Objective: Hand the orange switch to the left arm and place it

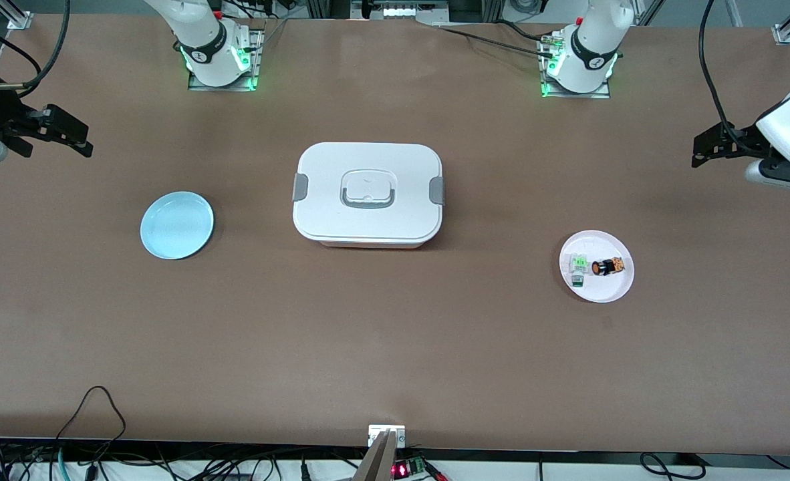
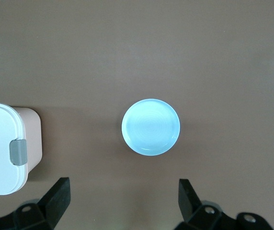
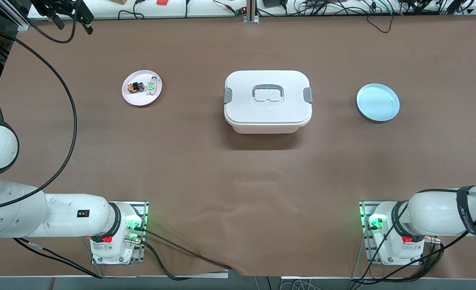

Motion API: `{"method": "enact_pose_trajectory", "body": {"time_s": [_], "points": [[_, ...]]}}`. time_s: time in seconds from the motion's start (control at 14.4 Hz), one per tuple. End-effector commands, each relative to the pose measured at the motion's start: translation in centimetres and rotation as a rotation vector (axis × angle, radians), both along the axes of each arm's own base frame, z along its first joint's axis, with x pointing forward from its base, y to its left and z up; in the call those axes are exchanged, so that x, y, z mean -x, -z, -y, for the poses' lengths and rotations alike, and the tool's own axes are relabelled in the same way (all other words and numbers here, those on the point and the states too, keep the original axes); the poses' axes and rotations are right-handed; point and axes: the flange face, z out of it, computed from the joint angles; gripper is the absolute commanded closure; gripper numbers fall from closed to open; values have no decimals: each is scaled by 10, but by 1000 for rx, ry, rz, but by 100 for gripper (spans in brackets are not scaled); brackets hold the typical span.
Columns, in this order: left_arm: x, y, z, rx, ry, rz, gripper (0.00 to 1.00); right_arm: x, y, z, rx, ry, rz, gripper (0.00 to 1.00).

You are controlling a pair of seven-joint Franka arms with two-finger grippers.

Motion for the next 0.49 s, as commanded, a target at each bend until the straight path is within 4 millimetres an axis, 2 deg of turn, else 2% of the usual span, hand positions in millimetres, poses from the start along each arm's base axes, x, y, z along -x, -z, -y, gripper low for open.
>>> {"method": "enact_pose_trajectory", "body": {"time_s": [0.0,0.42], "points": [[1,-4,0,-13,-3,-4,0,4,-7,2,6,2,1,0],[1,-3,0,-13,-5,-6,0,5,-7,2,6,-1,-5,0]]}}
